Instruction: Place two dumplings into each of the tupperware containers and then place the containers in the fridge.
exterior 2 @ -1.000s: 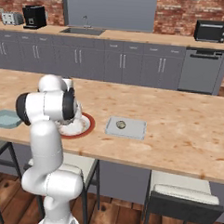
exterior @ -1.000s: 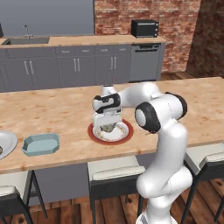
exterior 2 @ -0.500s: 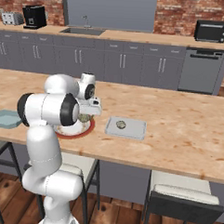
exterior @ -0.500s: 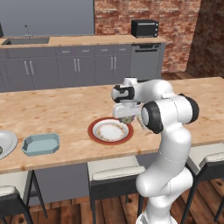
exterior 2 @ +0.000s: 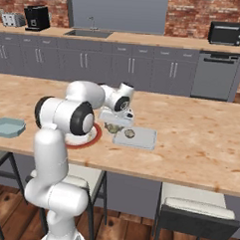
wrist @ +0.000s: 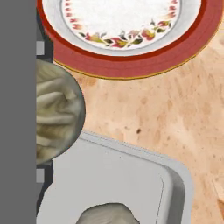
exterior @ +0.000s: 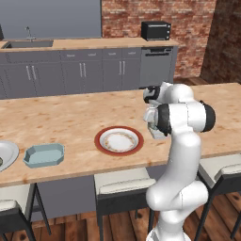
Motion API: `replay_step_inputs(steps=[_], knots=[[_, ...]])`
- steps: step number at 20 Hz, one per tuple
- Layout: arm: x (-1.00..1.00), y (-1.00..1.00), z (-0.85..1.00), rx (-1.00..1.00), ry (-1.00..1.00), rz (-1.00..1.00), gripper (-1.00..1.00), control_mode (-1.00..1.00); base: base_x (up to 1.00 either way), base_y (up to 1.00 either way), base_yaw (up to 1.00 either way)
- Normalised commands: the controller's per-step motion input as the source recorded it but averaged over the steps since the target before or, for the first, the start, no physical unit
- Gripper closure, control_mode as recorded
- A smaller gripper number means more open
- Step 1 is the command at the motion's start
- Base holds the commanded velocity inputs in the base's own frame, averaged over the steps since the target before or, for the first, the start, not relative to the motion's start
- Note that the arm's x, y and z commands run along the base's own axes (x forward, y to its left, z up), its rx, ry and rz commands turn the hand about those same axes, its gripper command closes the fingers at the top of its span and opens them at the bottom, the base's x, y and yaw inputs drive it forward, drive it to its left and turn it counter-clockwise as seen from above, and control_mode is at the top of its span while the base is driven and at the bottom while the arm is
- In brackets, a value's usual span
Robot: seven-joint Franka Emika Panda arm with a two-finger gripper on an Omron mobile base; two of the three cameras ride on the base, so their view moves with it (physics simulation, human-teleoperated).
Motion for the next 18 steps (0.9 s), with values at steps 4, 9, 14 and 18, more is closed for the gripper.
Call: replay_step_inputs(steps=[4, 9, 14, 18], knots=[[0.64, -1.00, 0.00, 0.06, 0.00, 0.00, 1.00, -1.00, 0.00, 0.00, 0.00], [0.42, -1.00, -0.20, -0.05, 0.00, 0.00, 1.00, -1.00, 0.00, 0.00, 0.00], [0.30, -0.82, -0.43, -0.15, 0.00, -0.01, 1.00, -1.00, 0.00, 0.00, 0.00], [0.37, -0.12, -0.41, -0.03, 0.00, -0.01, 1.00, -1.00, 0.00, 0.00, 0.00]])
